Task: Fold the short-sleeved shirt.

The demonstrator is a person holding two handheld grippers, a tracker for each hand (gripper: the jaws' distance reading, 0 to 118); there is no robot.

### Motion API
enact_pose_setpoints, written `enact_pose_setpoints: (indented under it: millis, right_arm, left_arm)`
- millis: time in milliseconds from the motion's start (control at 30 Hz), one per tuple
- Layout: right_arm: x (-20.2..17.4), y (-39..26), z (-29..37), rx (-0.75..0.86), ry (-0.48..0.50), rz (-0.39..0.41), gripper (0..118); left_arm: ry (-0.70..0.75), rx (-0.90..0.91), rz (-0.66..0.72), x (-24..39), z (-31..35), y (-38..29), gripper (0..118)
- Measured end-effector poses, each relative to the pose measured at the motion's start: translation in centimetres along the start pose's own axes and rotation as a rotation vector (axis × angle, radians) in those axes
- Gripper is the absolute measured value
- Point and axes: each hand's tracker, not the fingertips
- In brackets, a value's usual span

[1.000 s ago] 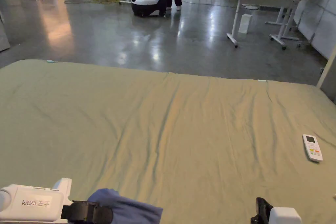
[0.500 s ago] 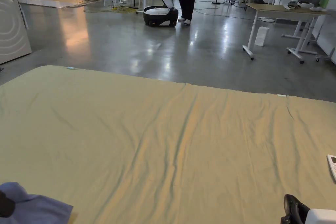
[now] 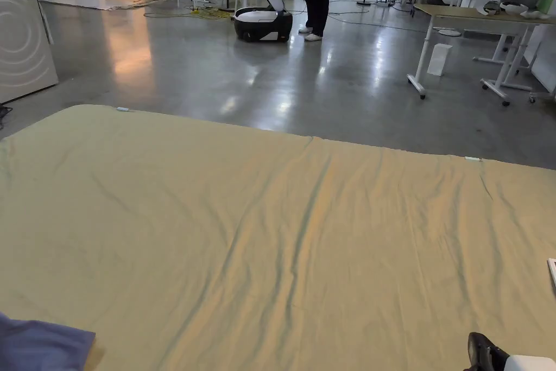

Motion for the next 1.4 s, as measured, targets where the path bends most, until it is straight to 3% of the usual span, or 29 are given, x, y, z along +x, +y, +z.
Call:
enact_pose_setpoints:
  millis: [167,300,433,567,733,833,933,1067,1400]
  right_arm:
    - [0.4,0.0,0.1,0.008,-0.003,-0.009,0]
    - [0.6,-0.2,0.1,0.015,-0.003,-0.020,0]
    - [0.8,-0.2,-0.3,0.025,-0.008,-0.031,0]
    - [1.2,0.1,-1.0,0.036,-0.054,-0.059,0]
    - [1.8,0.3,-1.1,0.044,-0.071,-0.087,0]
    - [2.0,0.3,-1.1,0.048,-0.067,-0.086,0]
    - [2.1,0.2,-1.3,0.054,-0.063,-0.079,0]
    - [2.4,0.3,-1.4,0.069,-0.064,-0.083,0]
    - [2.7,1.2,-1.5,0.099,-0.065,-0.083,0]
  left_arm:
    - [0.103,0.167,-0.004,0.0,0.1,0.9,60]
    - [0.062,0.325,-0.023,3.3,0.4,-0.2,60]
    - [-0.029,0.468,-0.113,10.4,0.4,-3.1,60]
    - [0.052,0.645,-0.216,19.0,1.4,-6.8,60]
    - [0.025,0.801,-0.164,28.4,4.6,-10.3,58]
    - [-0.033,0.876,-0.196,32.6,6.6,-12.3,47]
    - [-0.049,0.933,-0.233,35.2,7.3,-13.3,23]
    - [-0.085,0.983,-0.220,37.4,8.8,-14.1,7]
    - [-0.166,1.025,-0.165,38.9,10.0,-13.8,3]
